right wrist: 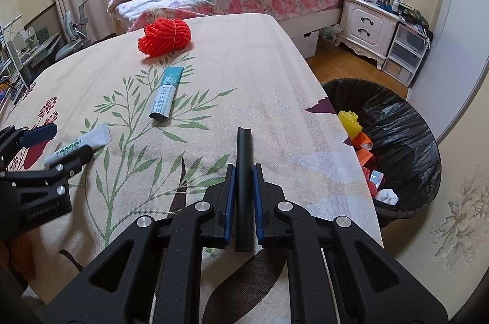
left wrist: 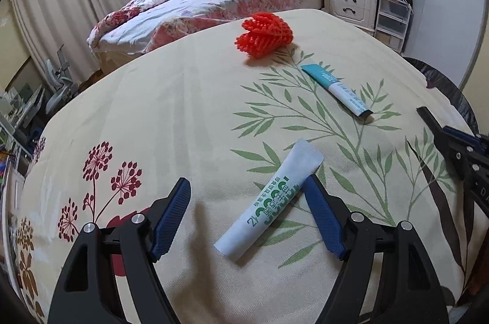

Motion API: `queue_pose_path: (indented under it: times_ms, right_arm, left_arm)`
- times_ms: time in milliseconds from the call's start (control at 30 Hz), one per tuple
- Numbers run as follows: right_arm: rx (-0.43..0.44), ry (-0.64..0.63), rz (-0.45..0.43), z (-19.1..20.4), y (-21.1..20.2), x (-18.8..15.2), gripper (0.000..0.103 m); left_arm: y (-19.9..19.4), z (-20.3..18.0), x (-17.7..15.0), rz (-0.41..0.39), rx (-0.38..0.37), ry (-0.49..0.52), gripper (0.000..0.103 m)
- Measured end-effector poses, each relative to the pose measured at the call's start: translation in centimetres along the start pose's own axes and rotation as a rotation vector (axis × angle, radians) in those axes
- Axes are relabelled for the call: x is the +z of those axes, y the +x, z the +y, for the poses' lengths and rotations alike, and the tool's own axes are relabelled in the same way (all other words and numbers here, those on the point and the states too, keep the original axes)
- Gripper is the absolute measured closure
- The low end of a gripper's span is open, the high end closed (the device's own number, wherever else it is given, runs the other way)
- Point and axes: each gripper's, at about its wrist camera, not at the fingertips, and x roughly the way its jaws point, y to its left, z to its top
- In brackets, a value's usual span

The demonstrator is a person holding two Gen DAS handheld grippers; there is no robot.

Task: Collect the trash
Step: 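Lower left gripper onto the white toothpaste tube and close it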

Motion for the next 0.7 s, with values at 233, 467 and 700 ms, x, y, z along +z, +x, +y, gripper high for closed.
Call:
queue_pose_path:
  times_ms: [233, 467, 700]
  right_arm:
    - [0.000, 0.000, 0.000, 0.0, 0.0, 0.0, 0.092]
    - [-0.002, 0.000, 0.001, 0.0, 0.0, 0.0, 0.092]
    - [-0.003, -0.001, 0.000, 0.0, 0.0, 0.0, 0.092]
  left_arm:
    - [0.5, 2.4, 0.0, 0.022, -0.036, -0.148, 0.046]
    - [-0.3, 1.6, -0.4, 0.004, -0.029, -0.101, 0.060]
    - [-0.5, 0.9, -0.3, -0.006, -0.045, -0.066, 0.077]
